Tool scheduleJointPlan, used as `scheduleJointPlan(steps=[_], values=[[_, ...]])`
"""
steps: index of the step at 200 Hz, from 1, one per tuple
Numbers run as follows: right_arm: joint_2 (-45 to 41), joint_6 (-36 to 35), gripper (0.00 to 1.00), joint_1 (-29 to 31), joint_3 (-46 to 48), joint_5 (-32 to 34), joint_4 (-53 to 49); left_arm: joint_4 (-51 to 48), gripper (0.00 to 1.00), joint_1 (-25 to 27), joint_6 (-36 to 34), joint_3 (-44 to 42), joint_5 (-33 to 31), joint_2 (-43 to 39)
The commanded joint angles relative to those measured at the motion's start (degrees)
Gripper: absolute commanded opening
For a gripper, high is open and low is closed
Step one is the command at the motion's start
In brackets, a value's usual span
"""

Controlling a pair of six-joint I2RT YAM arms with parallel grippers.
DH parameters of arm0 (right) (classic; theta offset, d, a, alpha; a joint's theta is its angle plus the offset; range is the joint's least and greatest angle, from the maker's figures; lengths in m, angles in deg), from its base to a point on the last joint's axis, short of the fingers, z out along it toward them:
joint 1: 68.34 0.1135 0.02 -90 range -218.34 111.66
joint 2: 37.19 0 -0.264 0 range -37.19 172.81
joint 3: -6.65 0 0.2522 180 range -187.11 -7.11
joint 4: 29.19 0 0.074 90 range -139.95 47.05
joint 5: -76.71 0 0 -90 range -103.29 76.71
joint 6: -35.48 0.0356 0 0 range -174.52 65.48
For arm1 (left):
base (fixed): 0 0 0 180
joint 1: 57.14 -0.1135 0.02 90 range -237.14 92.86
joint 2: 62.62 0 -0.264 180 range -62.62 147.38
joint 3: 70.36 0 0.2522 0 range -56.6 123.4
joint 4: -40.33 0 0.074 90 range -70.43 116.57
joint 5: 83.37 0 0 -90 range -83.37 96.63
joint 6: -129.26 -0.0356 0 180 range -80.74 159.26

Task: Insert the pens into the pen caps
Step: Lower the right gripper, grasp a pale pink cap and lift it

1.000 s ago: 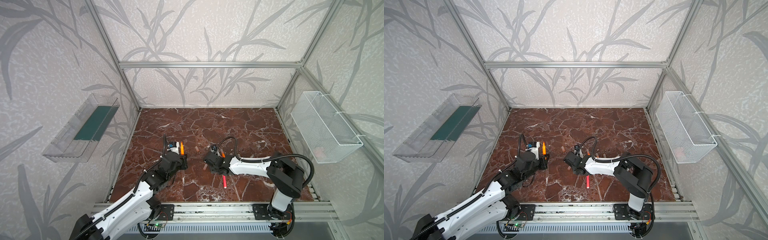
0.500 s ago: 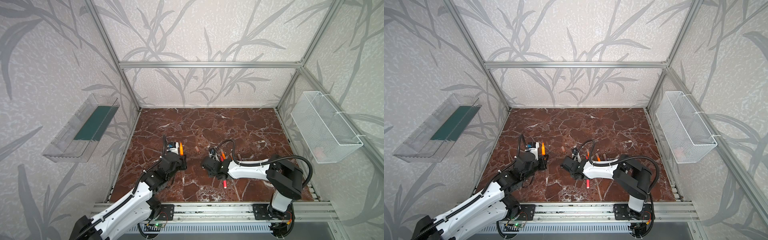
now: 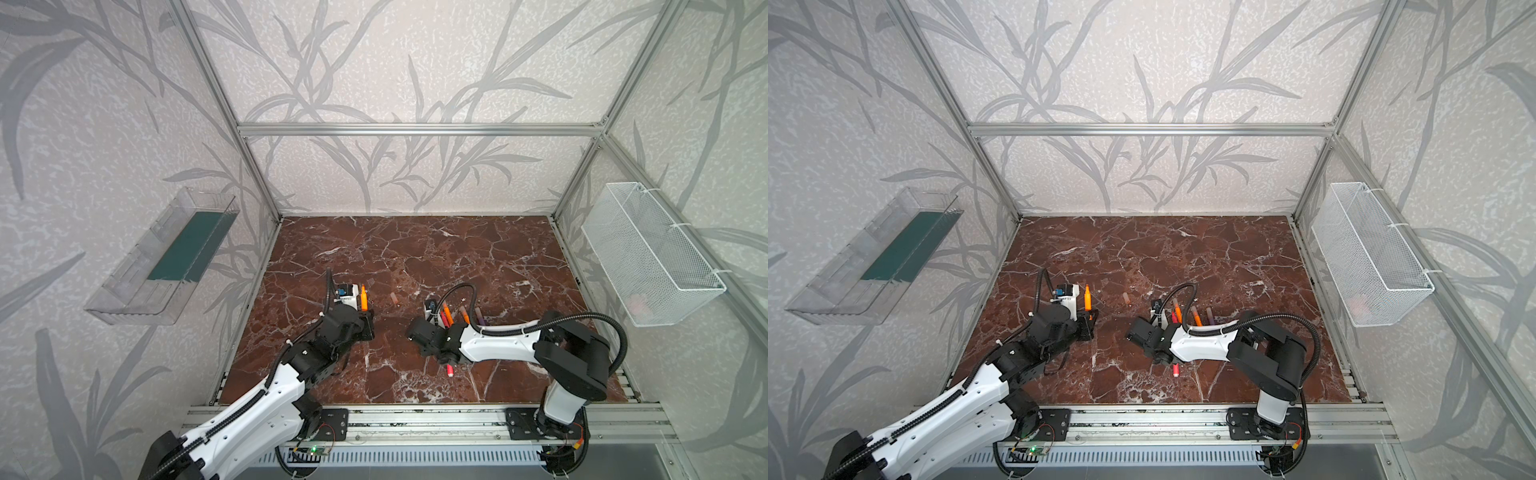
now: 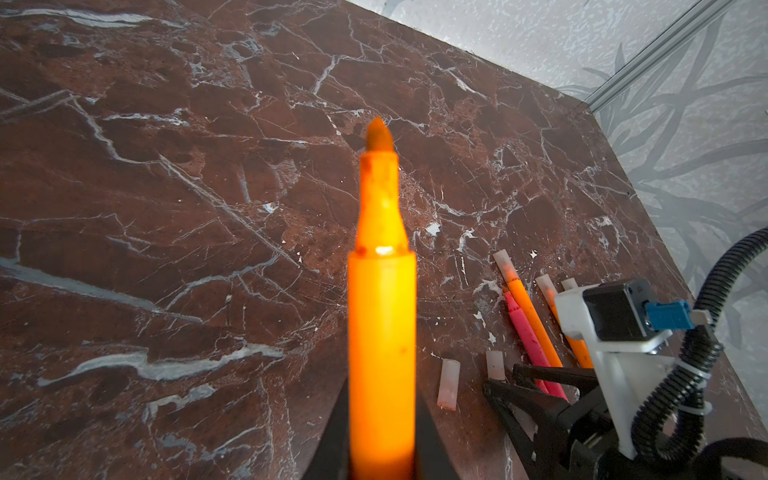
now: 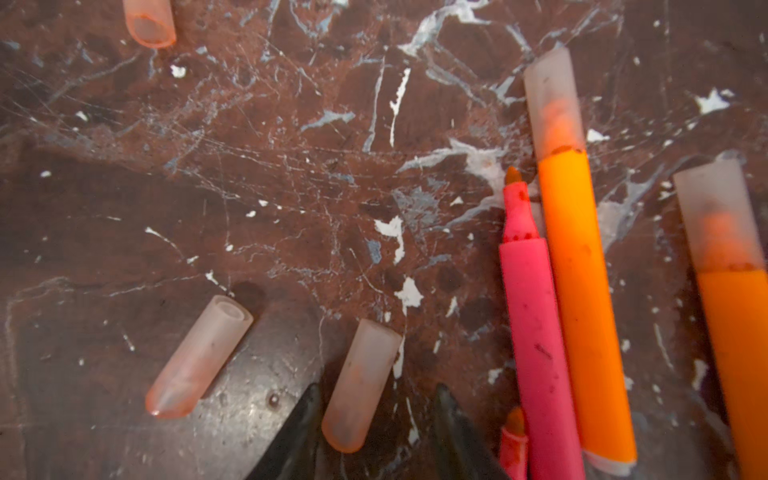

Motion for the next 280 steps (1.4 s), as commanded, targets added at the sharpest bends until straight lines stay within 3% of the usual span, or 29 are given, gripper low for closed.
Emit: scheduleJointPlan(steps=[1, 31, 191, 247, 280], values=[[1.52, -0.03, 0.44, -0.06, -0.88, 0.7, -0.63, 0.48, 0.0, -0.37, -0.05, -0.74, -0.46, -0.98], [2.12, -0.07, 0.43, -0.94, -0.5, -0.68, 1.22, 0.34, 0.0, -0.36, -0.15, -0.42, -0.39, -0.87], [3.02, 0.32, 0.09, -2.47, -0.6, -1.06, 1.51, 0.54, 0.0, -0.38, -0.11, -0.54, 0.74, -1.09], [-8.37, -2.5, 0.06, -3.46, -0.02, 0.81, 2.47, 3.39, 0.0, -0.41, -1.06, -0.53, 4.62, 0.72], [-18.91, -5.41, 0.06, -6.23, 3.54, 2.67, 8.35, 9.0, 0.0, -0.26, -2.7, -0.8, 11.33, 2.89]])
